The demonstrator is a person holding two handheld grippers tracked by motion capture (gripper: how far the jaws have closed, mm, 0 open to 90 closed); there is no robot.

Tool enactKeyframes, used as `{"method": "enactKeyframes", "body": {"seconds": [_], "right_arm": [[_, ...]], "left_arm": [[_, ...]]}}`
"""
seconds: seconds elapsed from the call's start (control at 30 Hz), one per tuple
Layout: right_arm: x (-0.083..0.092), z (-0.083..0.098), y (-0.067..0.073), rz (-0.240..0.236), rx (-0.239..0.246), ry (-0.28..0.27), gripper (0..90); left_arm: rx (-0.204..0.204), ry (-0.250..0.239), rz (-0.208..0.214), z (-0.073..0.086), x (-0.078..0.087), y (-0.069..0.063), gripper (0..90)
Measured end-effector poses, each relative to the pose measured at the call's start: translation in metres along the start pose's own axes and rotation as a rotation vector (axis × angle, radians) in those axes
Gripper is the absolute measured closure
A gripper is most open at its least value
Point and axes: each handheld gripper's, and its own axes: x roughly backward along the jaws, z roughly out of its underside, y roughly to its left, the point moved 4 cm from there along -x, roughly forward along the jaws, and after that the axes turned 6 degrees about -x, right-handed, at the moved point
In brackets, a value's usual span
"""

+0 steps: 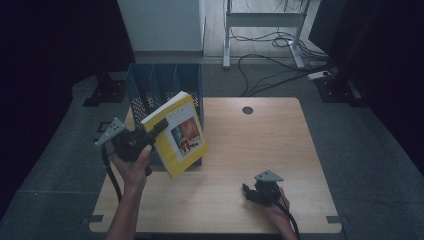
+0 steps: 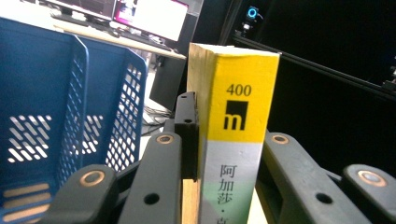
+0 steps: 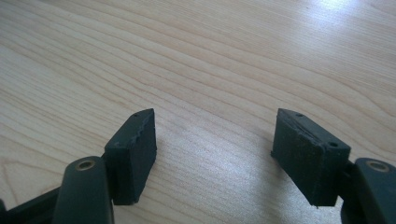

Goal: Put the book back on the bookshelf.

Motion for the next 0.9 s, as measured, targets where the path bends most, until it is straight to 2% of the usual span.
{"method": "enactKeyframes", "body": {"seconds": [0.5,0.67,0.9], "right_arm": [[0.000,0.000,-0.001,0.008,-0.007,0.001,28.9],[0.000,0.000,-0.001,0.009,-0.007,0.000,28.9],[0.000,0.000,-0.001,0.008,-0.007,0.001,28.9]], "left_arm": [[-0.021,0.000,-0.070,-0.012,-0.005,0.013,75.7],[-0.012,0.004,-0.088,-0.015,-0.011,0.019,75.7],[-0.028,0.006,-0.127,-0.016,-0.024,0.024,75.8]]}}
